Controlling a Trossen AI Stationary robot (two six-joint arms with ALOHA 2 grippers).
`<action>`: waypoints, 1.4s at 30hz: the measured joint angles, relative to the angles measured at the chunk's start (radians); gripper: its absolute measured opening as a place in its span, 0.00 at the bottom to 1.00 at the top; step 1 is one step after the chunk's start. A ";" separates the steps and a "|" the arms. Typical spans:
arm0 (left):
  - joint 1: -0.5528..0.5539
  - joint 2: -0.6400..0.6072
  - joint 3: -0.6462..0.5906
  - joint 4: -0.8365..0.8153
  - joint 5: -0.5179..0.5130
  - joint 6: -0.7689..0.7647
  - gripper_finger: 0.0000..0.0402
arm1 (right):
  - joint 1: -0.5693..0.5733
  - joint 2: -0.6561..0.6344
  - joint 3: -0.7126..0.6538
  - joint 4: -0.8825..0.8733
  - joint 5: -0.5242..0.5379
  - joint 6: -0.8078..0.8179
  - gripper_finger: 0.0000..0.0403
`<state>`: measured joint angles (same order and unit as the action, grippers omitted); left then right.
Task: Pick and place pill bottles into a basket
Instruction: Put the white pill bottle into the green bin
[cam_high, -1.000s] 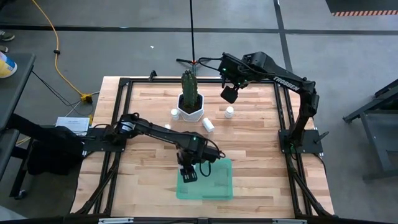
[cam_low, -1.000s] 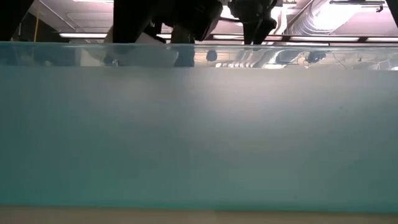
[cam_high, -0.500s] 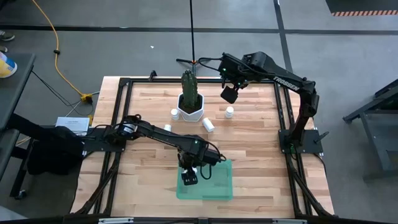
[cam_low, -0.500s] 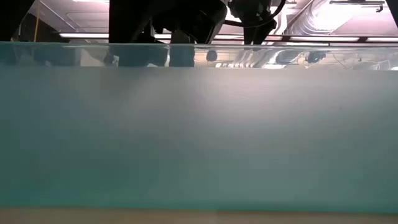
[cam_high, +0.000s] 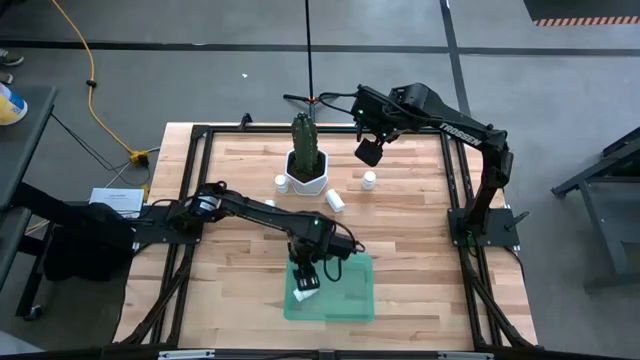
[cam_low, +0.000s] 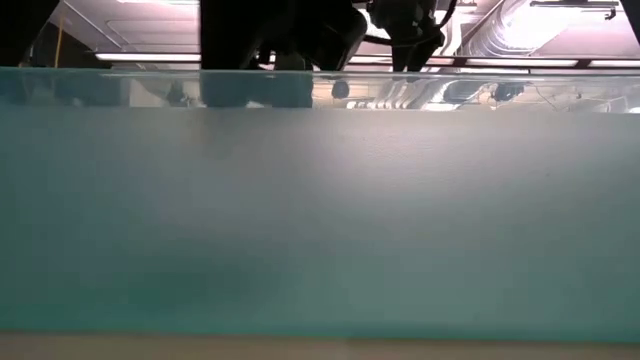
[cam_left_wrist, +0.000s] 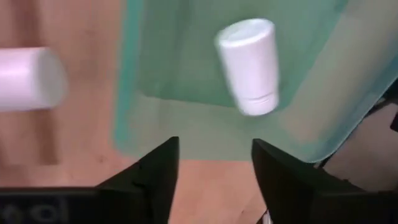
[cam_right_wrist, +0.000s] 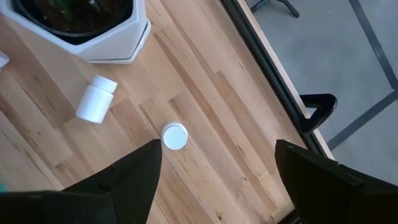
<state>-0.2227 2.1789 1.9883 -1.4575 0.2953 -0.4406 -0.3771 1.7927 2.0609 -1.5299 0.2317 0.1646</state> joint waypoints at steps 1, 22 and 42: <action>0.009 -0.001 0.018 -0.012 -0.021 -0.001 0.52 | 0.000 0.000 0.000 0.000 0.000 -0.002 0.75; 0.053 -0.248 0.335 -0.113 -0.546 0.053 0.06 | 0.000 0.000 0.000 -0.018 -0.012 -0.023 0.75; 0.247 -0.511 0.333 -0.114 -0.835 0.230 0.20 | 0.131 0.000 0.000 -0.013 -0.126 0.058 0.75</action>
<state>0.0243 1.6677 2.3215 -1.5711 -0.5395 -0.2111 -0.2456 1.7927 2.0609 -1.5430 0.1053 0.2227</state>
